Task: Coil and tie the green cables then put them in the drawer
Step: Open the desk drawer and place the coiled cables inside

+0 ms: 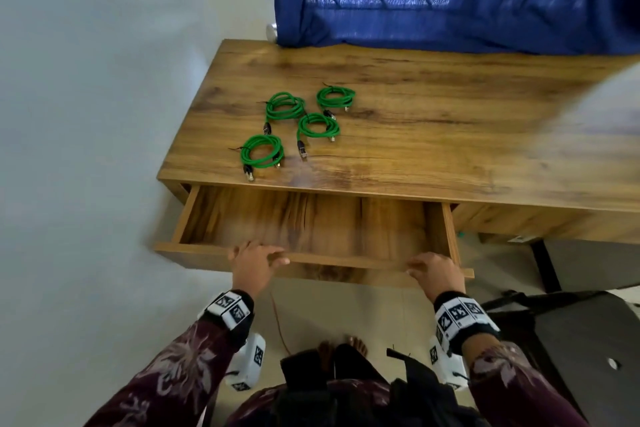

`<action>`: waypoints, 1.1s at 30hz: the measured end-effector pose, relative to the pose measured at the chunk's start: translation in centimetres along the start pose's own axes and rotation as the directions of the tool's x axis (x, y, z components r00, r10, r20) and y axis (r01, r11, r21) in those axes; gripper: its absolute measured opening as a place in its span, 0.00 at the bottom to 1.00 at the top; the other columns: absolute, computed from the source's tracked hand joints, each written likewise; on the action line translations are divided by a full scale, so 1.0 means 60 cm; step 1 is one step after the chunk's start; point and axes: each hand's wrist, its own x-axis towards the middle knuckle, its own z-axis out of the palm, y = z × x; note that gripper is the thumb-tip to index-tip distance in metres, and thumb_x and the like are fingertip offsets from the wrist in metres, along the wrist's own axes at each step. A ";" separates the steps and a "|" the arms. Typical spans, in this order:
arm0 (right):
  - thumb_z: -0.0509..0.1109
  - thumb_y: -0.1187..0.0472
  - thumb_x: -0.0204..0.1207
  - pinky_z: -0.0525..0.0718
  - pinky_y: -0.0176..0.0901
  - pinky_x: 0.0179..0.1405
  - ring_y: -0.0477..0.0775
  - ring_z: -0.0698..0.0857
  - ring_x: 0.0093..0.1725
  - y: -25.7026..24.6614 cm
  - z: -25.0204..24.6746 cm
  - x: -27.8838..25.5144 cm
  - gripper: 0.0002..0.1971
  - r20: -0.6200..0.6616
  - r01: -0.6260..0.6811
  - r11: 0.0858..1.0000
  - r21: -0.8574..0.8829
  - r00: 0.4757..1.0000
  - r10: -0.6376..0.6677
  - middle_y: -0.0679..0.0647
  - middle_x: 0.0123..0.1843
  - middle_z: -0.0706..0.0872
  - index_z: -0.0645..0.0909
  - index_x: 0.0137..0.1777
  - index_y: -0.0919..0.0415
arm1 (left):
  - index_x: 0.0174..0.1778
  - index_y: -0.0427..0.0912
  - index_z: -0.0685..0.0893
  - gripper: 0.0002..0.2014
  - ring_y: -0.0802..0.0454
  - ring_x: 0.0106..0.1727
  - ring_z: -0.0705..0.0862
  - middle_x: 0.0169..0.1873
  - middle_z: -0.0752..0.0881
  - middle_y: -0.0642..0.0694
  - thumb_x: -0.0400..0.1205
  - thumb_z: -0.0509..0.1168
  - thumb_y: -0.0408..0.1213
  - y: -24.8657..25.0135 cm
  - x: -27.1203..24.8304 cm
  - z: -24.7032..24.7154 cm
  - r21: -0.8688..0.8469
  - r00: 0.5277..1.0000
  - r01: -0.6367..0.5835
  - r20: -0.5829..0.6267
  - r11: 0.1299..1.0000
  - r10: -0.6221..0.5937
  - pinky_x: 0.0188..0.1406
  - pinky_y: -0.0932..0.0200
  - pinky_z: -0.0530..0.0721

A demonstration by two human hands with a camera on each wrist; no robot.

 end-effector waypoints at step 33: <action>0.67 0.42 0.75 0.86 0.56 0.55 0.59 0.89 0.45 -0.260 -0.122 0.386 0.20 0.168 -0.215 0.795 0.567 0.975 0.144 0.55 0.35 0.87 0.82 0.45 0.62 | 0.61 0.35 0.77 0.23 0.35 0.63 0.78 0.61 0.80 0.33 0.80 0.61 0.51 0.015 0.303 -0.188 -0.259 0.853 0.470 -0.112 0.844 -0.510 0.61 0.45 0.76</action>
